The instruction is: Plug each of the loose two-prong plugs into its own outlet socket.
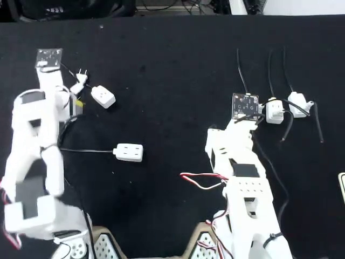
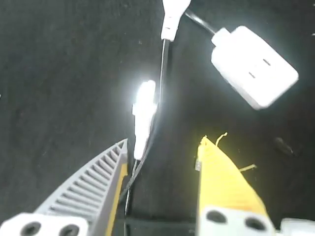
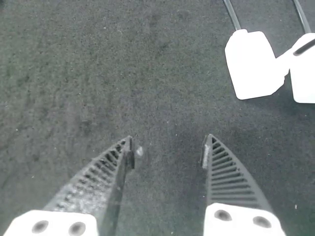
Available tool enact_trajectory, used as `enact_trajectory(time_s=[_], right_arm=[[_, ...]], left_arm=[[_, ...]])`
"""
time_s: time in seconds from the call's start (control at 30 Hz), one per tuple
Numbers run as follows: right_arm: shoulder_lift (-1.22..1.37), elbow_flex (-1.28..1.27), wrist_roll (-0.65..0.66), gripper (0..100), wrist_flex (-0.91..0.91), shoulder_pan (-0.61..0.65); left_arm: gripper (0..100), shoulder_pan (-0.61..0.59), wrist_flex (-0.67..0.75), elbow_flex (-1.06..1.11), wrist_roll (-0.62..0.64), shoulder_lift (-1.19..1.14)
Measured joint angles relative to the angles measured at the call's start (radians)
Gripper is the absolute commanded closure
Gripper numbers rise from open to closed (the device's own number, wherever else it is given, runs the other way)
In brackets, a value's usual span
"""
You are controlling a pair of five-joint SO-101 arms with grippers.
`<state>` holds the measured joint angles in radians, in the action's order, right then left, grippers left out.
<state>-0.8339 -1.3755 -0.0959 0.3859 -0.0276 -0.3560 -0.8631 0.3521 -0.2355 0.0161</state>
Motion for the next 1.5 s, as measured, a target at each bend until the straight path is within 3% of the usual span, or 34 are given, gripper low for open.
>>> enact_trajectory(time_s=[0.37, 1.03, 1.1, 1.23, 1.3, 1.5], right_arm=[[0.0, 0.0, 0.0, 77.9, 0.0, 0.0], [0.0, 0.0, 0.0, 77.9, 0.0, 0.0], [0.0, 0.0, 0.0, 77.9, 0.0, 0.0], [0.0, 0.0, 0.0, 77.9, 0.0, 0.0], [0.0, 0.0, 0.0, 77.9, 0.0, 0.0], [0.0, 0.0, 0.0, 77.9, 0.0, 0.0]], left_arm=[[77, -0.021, 0.0, -0.316, 0.0, -0.338], [77, -0.077, 0.005, -0.342, -0.083, -0.419], [80, -0.075, 0.009, -0.342, -0.083, -0.422], [98, -0.071, -0.006, -0.342, -0.083, -0.422], [94, -0.071, -0.011, -0.342, -0.083, -0.422], [96, -0.072, -0.126, -0.362, -0.084, -0.422]])
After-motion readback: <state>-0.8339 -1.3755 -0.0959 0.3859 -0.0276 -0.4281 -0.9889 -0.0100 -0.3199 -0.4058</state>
